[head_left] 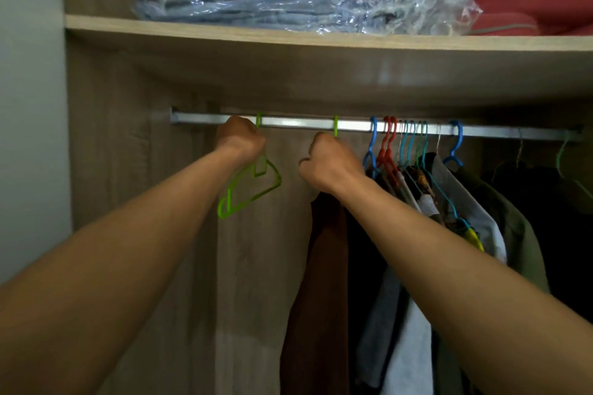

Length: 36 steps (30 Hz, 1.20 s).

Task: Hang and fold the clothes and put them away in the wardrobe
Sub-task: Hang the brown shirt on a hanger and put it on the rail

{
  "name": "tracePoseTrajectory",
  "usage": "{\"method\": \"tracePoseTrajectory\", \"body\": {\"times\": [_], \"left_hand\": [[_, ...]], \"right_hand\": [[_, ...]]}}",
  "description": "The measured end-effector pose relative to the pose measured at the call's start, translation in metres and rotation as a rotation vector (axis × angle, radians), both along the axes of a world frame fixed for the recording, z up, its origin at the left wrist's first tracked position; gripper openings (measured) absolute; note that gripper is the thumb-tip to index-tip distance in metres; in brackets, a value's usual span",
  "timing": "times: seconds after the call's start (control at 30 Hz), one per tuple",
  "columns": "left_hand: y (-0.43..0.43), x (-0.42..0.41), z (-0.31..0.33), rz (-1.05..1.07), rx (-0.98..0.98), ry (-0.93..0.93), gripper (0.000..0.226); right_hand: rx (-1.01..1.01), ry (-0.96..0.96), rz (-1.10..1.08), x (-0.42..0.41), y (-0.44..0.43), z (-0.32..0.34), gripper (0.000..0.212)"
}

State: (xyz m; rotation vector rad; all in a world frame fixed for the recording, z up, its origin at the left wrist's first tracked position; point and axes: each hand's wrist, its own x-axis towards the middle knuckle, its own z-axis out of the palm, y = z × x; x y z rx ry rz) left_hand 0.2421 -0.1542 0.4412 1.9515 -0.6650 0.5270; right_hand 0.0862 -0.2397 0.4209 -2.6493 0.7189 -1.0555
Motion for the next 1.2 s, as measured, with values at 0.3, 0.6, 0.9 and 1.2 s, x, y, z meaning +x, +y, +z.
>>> {"method": "tracePoseTrajectory", "body": {"times": [0.3, 0.6, 0.9, 1.2], "left_hand": [[0.004, 0.054, -0.02, -0.121, 0.086, 0.181, 0.029], [-0.019, 0.072, -0.016, -0.283, 0.028, 0.286, 0.025], [-0.038, 0.075, -0.015, -0.476, -0.184, 0.302, 0.01], [-0.037, 0.055, -0.005, -0.463, -0.26, 0.317, 0.011]], "right_hand": [[0.314, 0.091, 0.246, 0.067, 0.024, -0.012, 0.024], [0.6, 0.166, 0.372, 0.084, 0.02, -0.03, 0.018], [0.712, 0.154, 0.394, 0.066, 0.014, -0.023, 0.016], [0.665, 0.07, 0.393, 0.04, 0.022, -0.001, 0.019]]}}
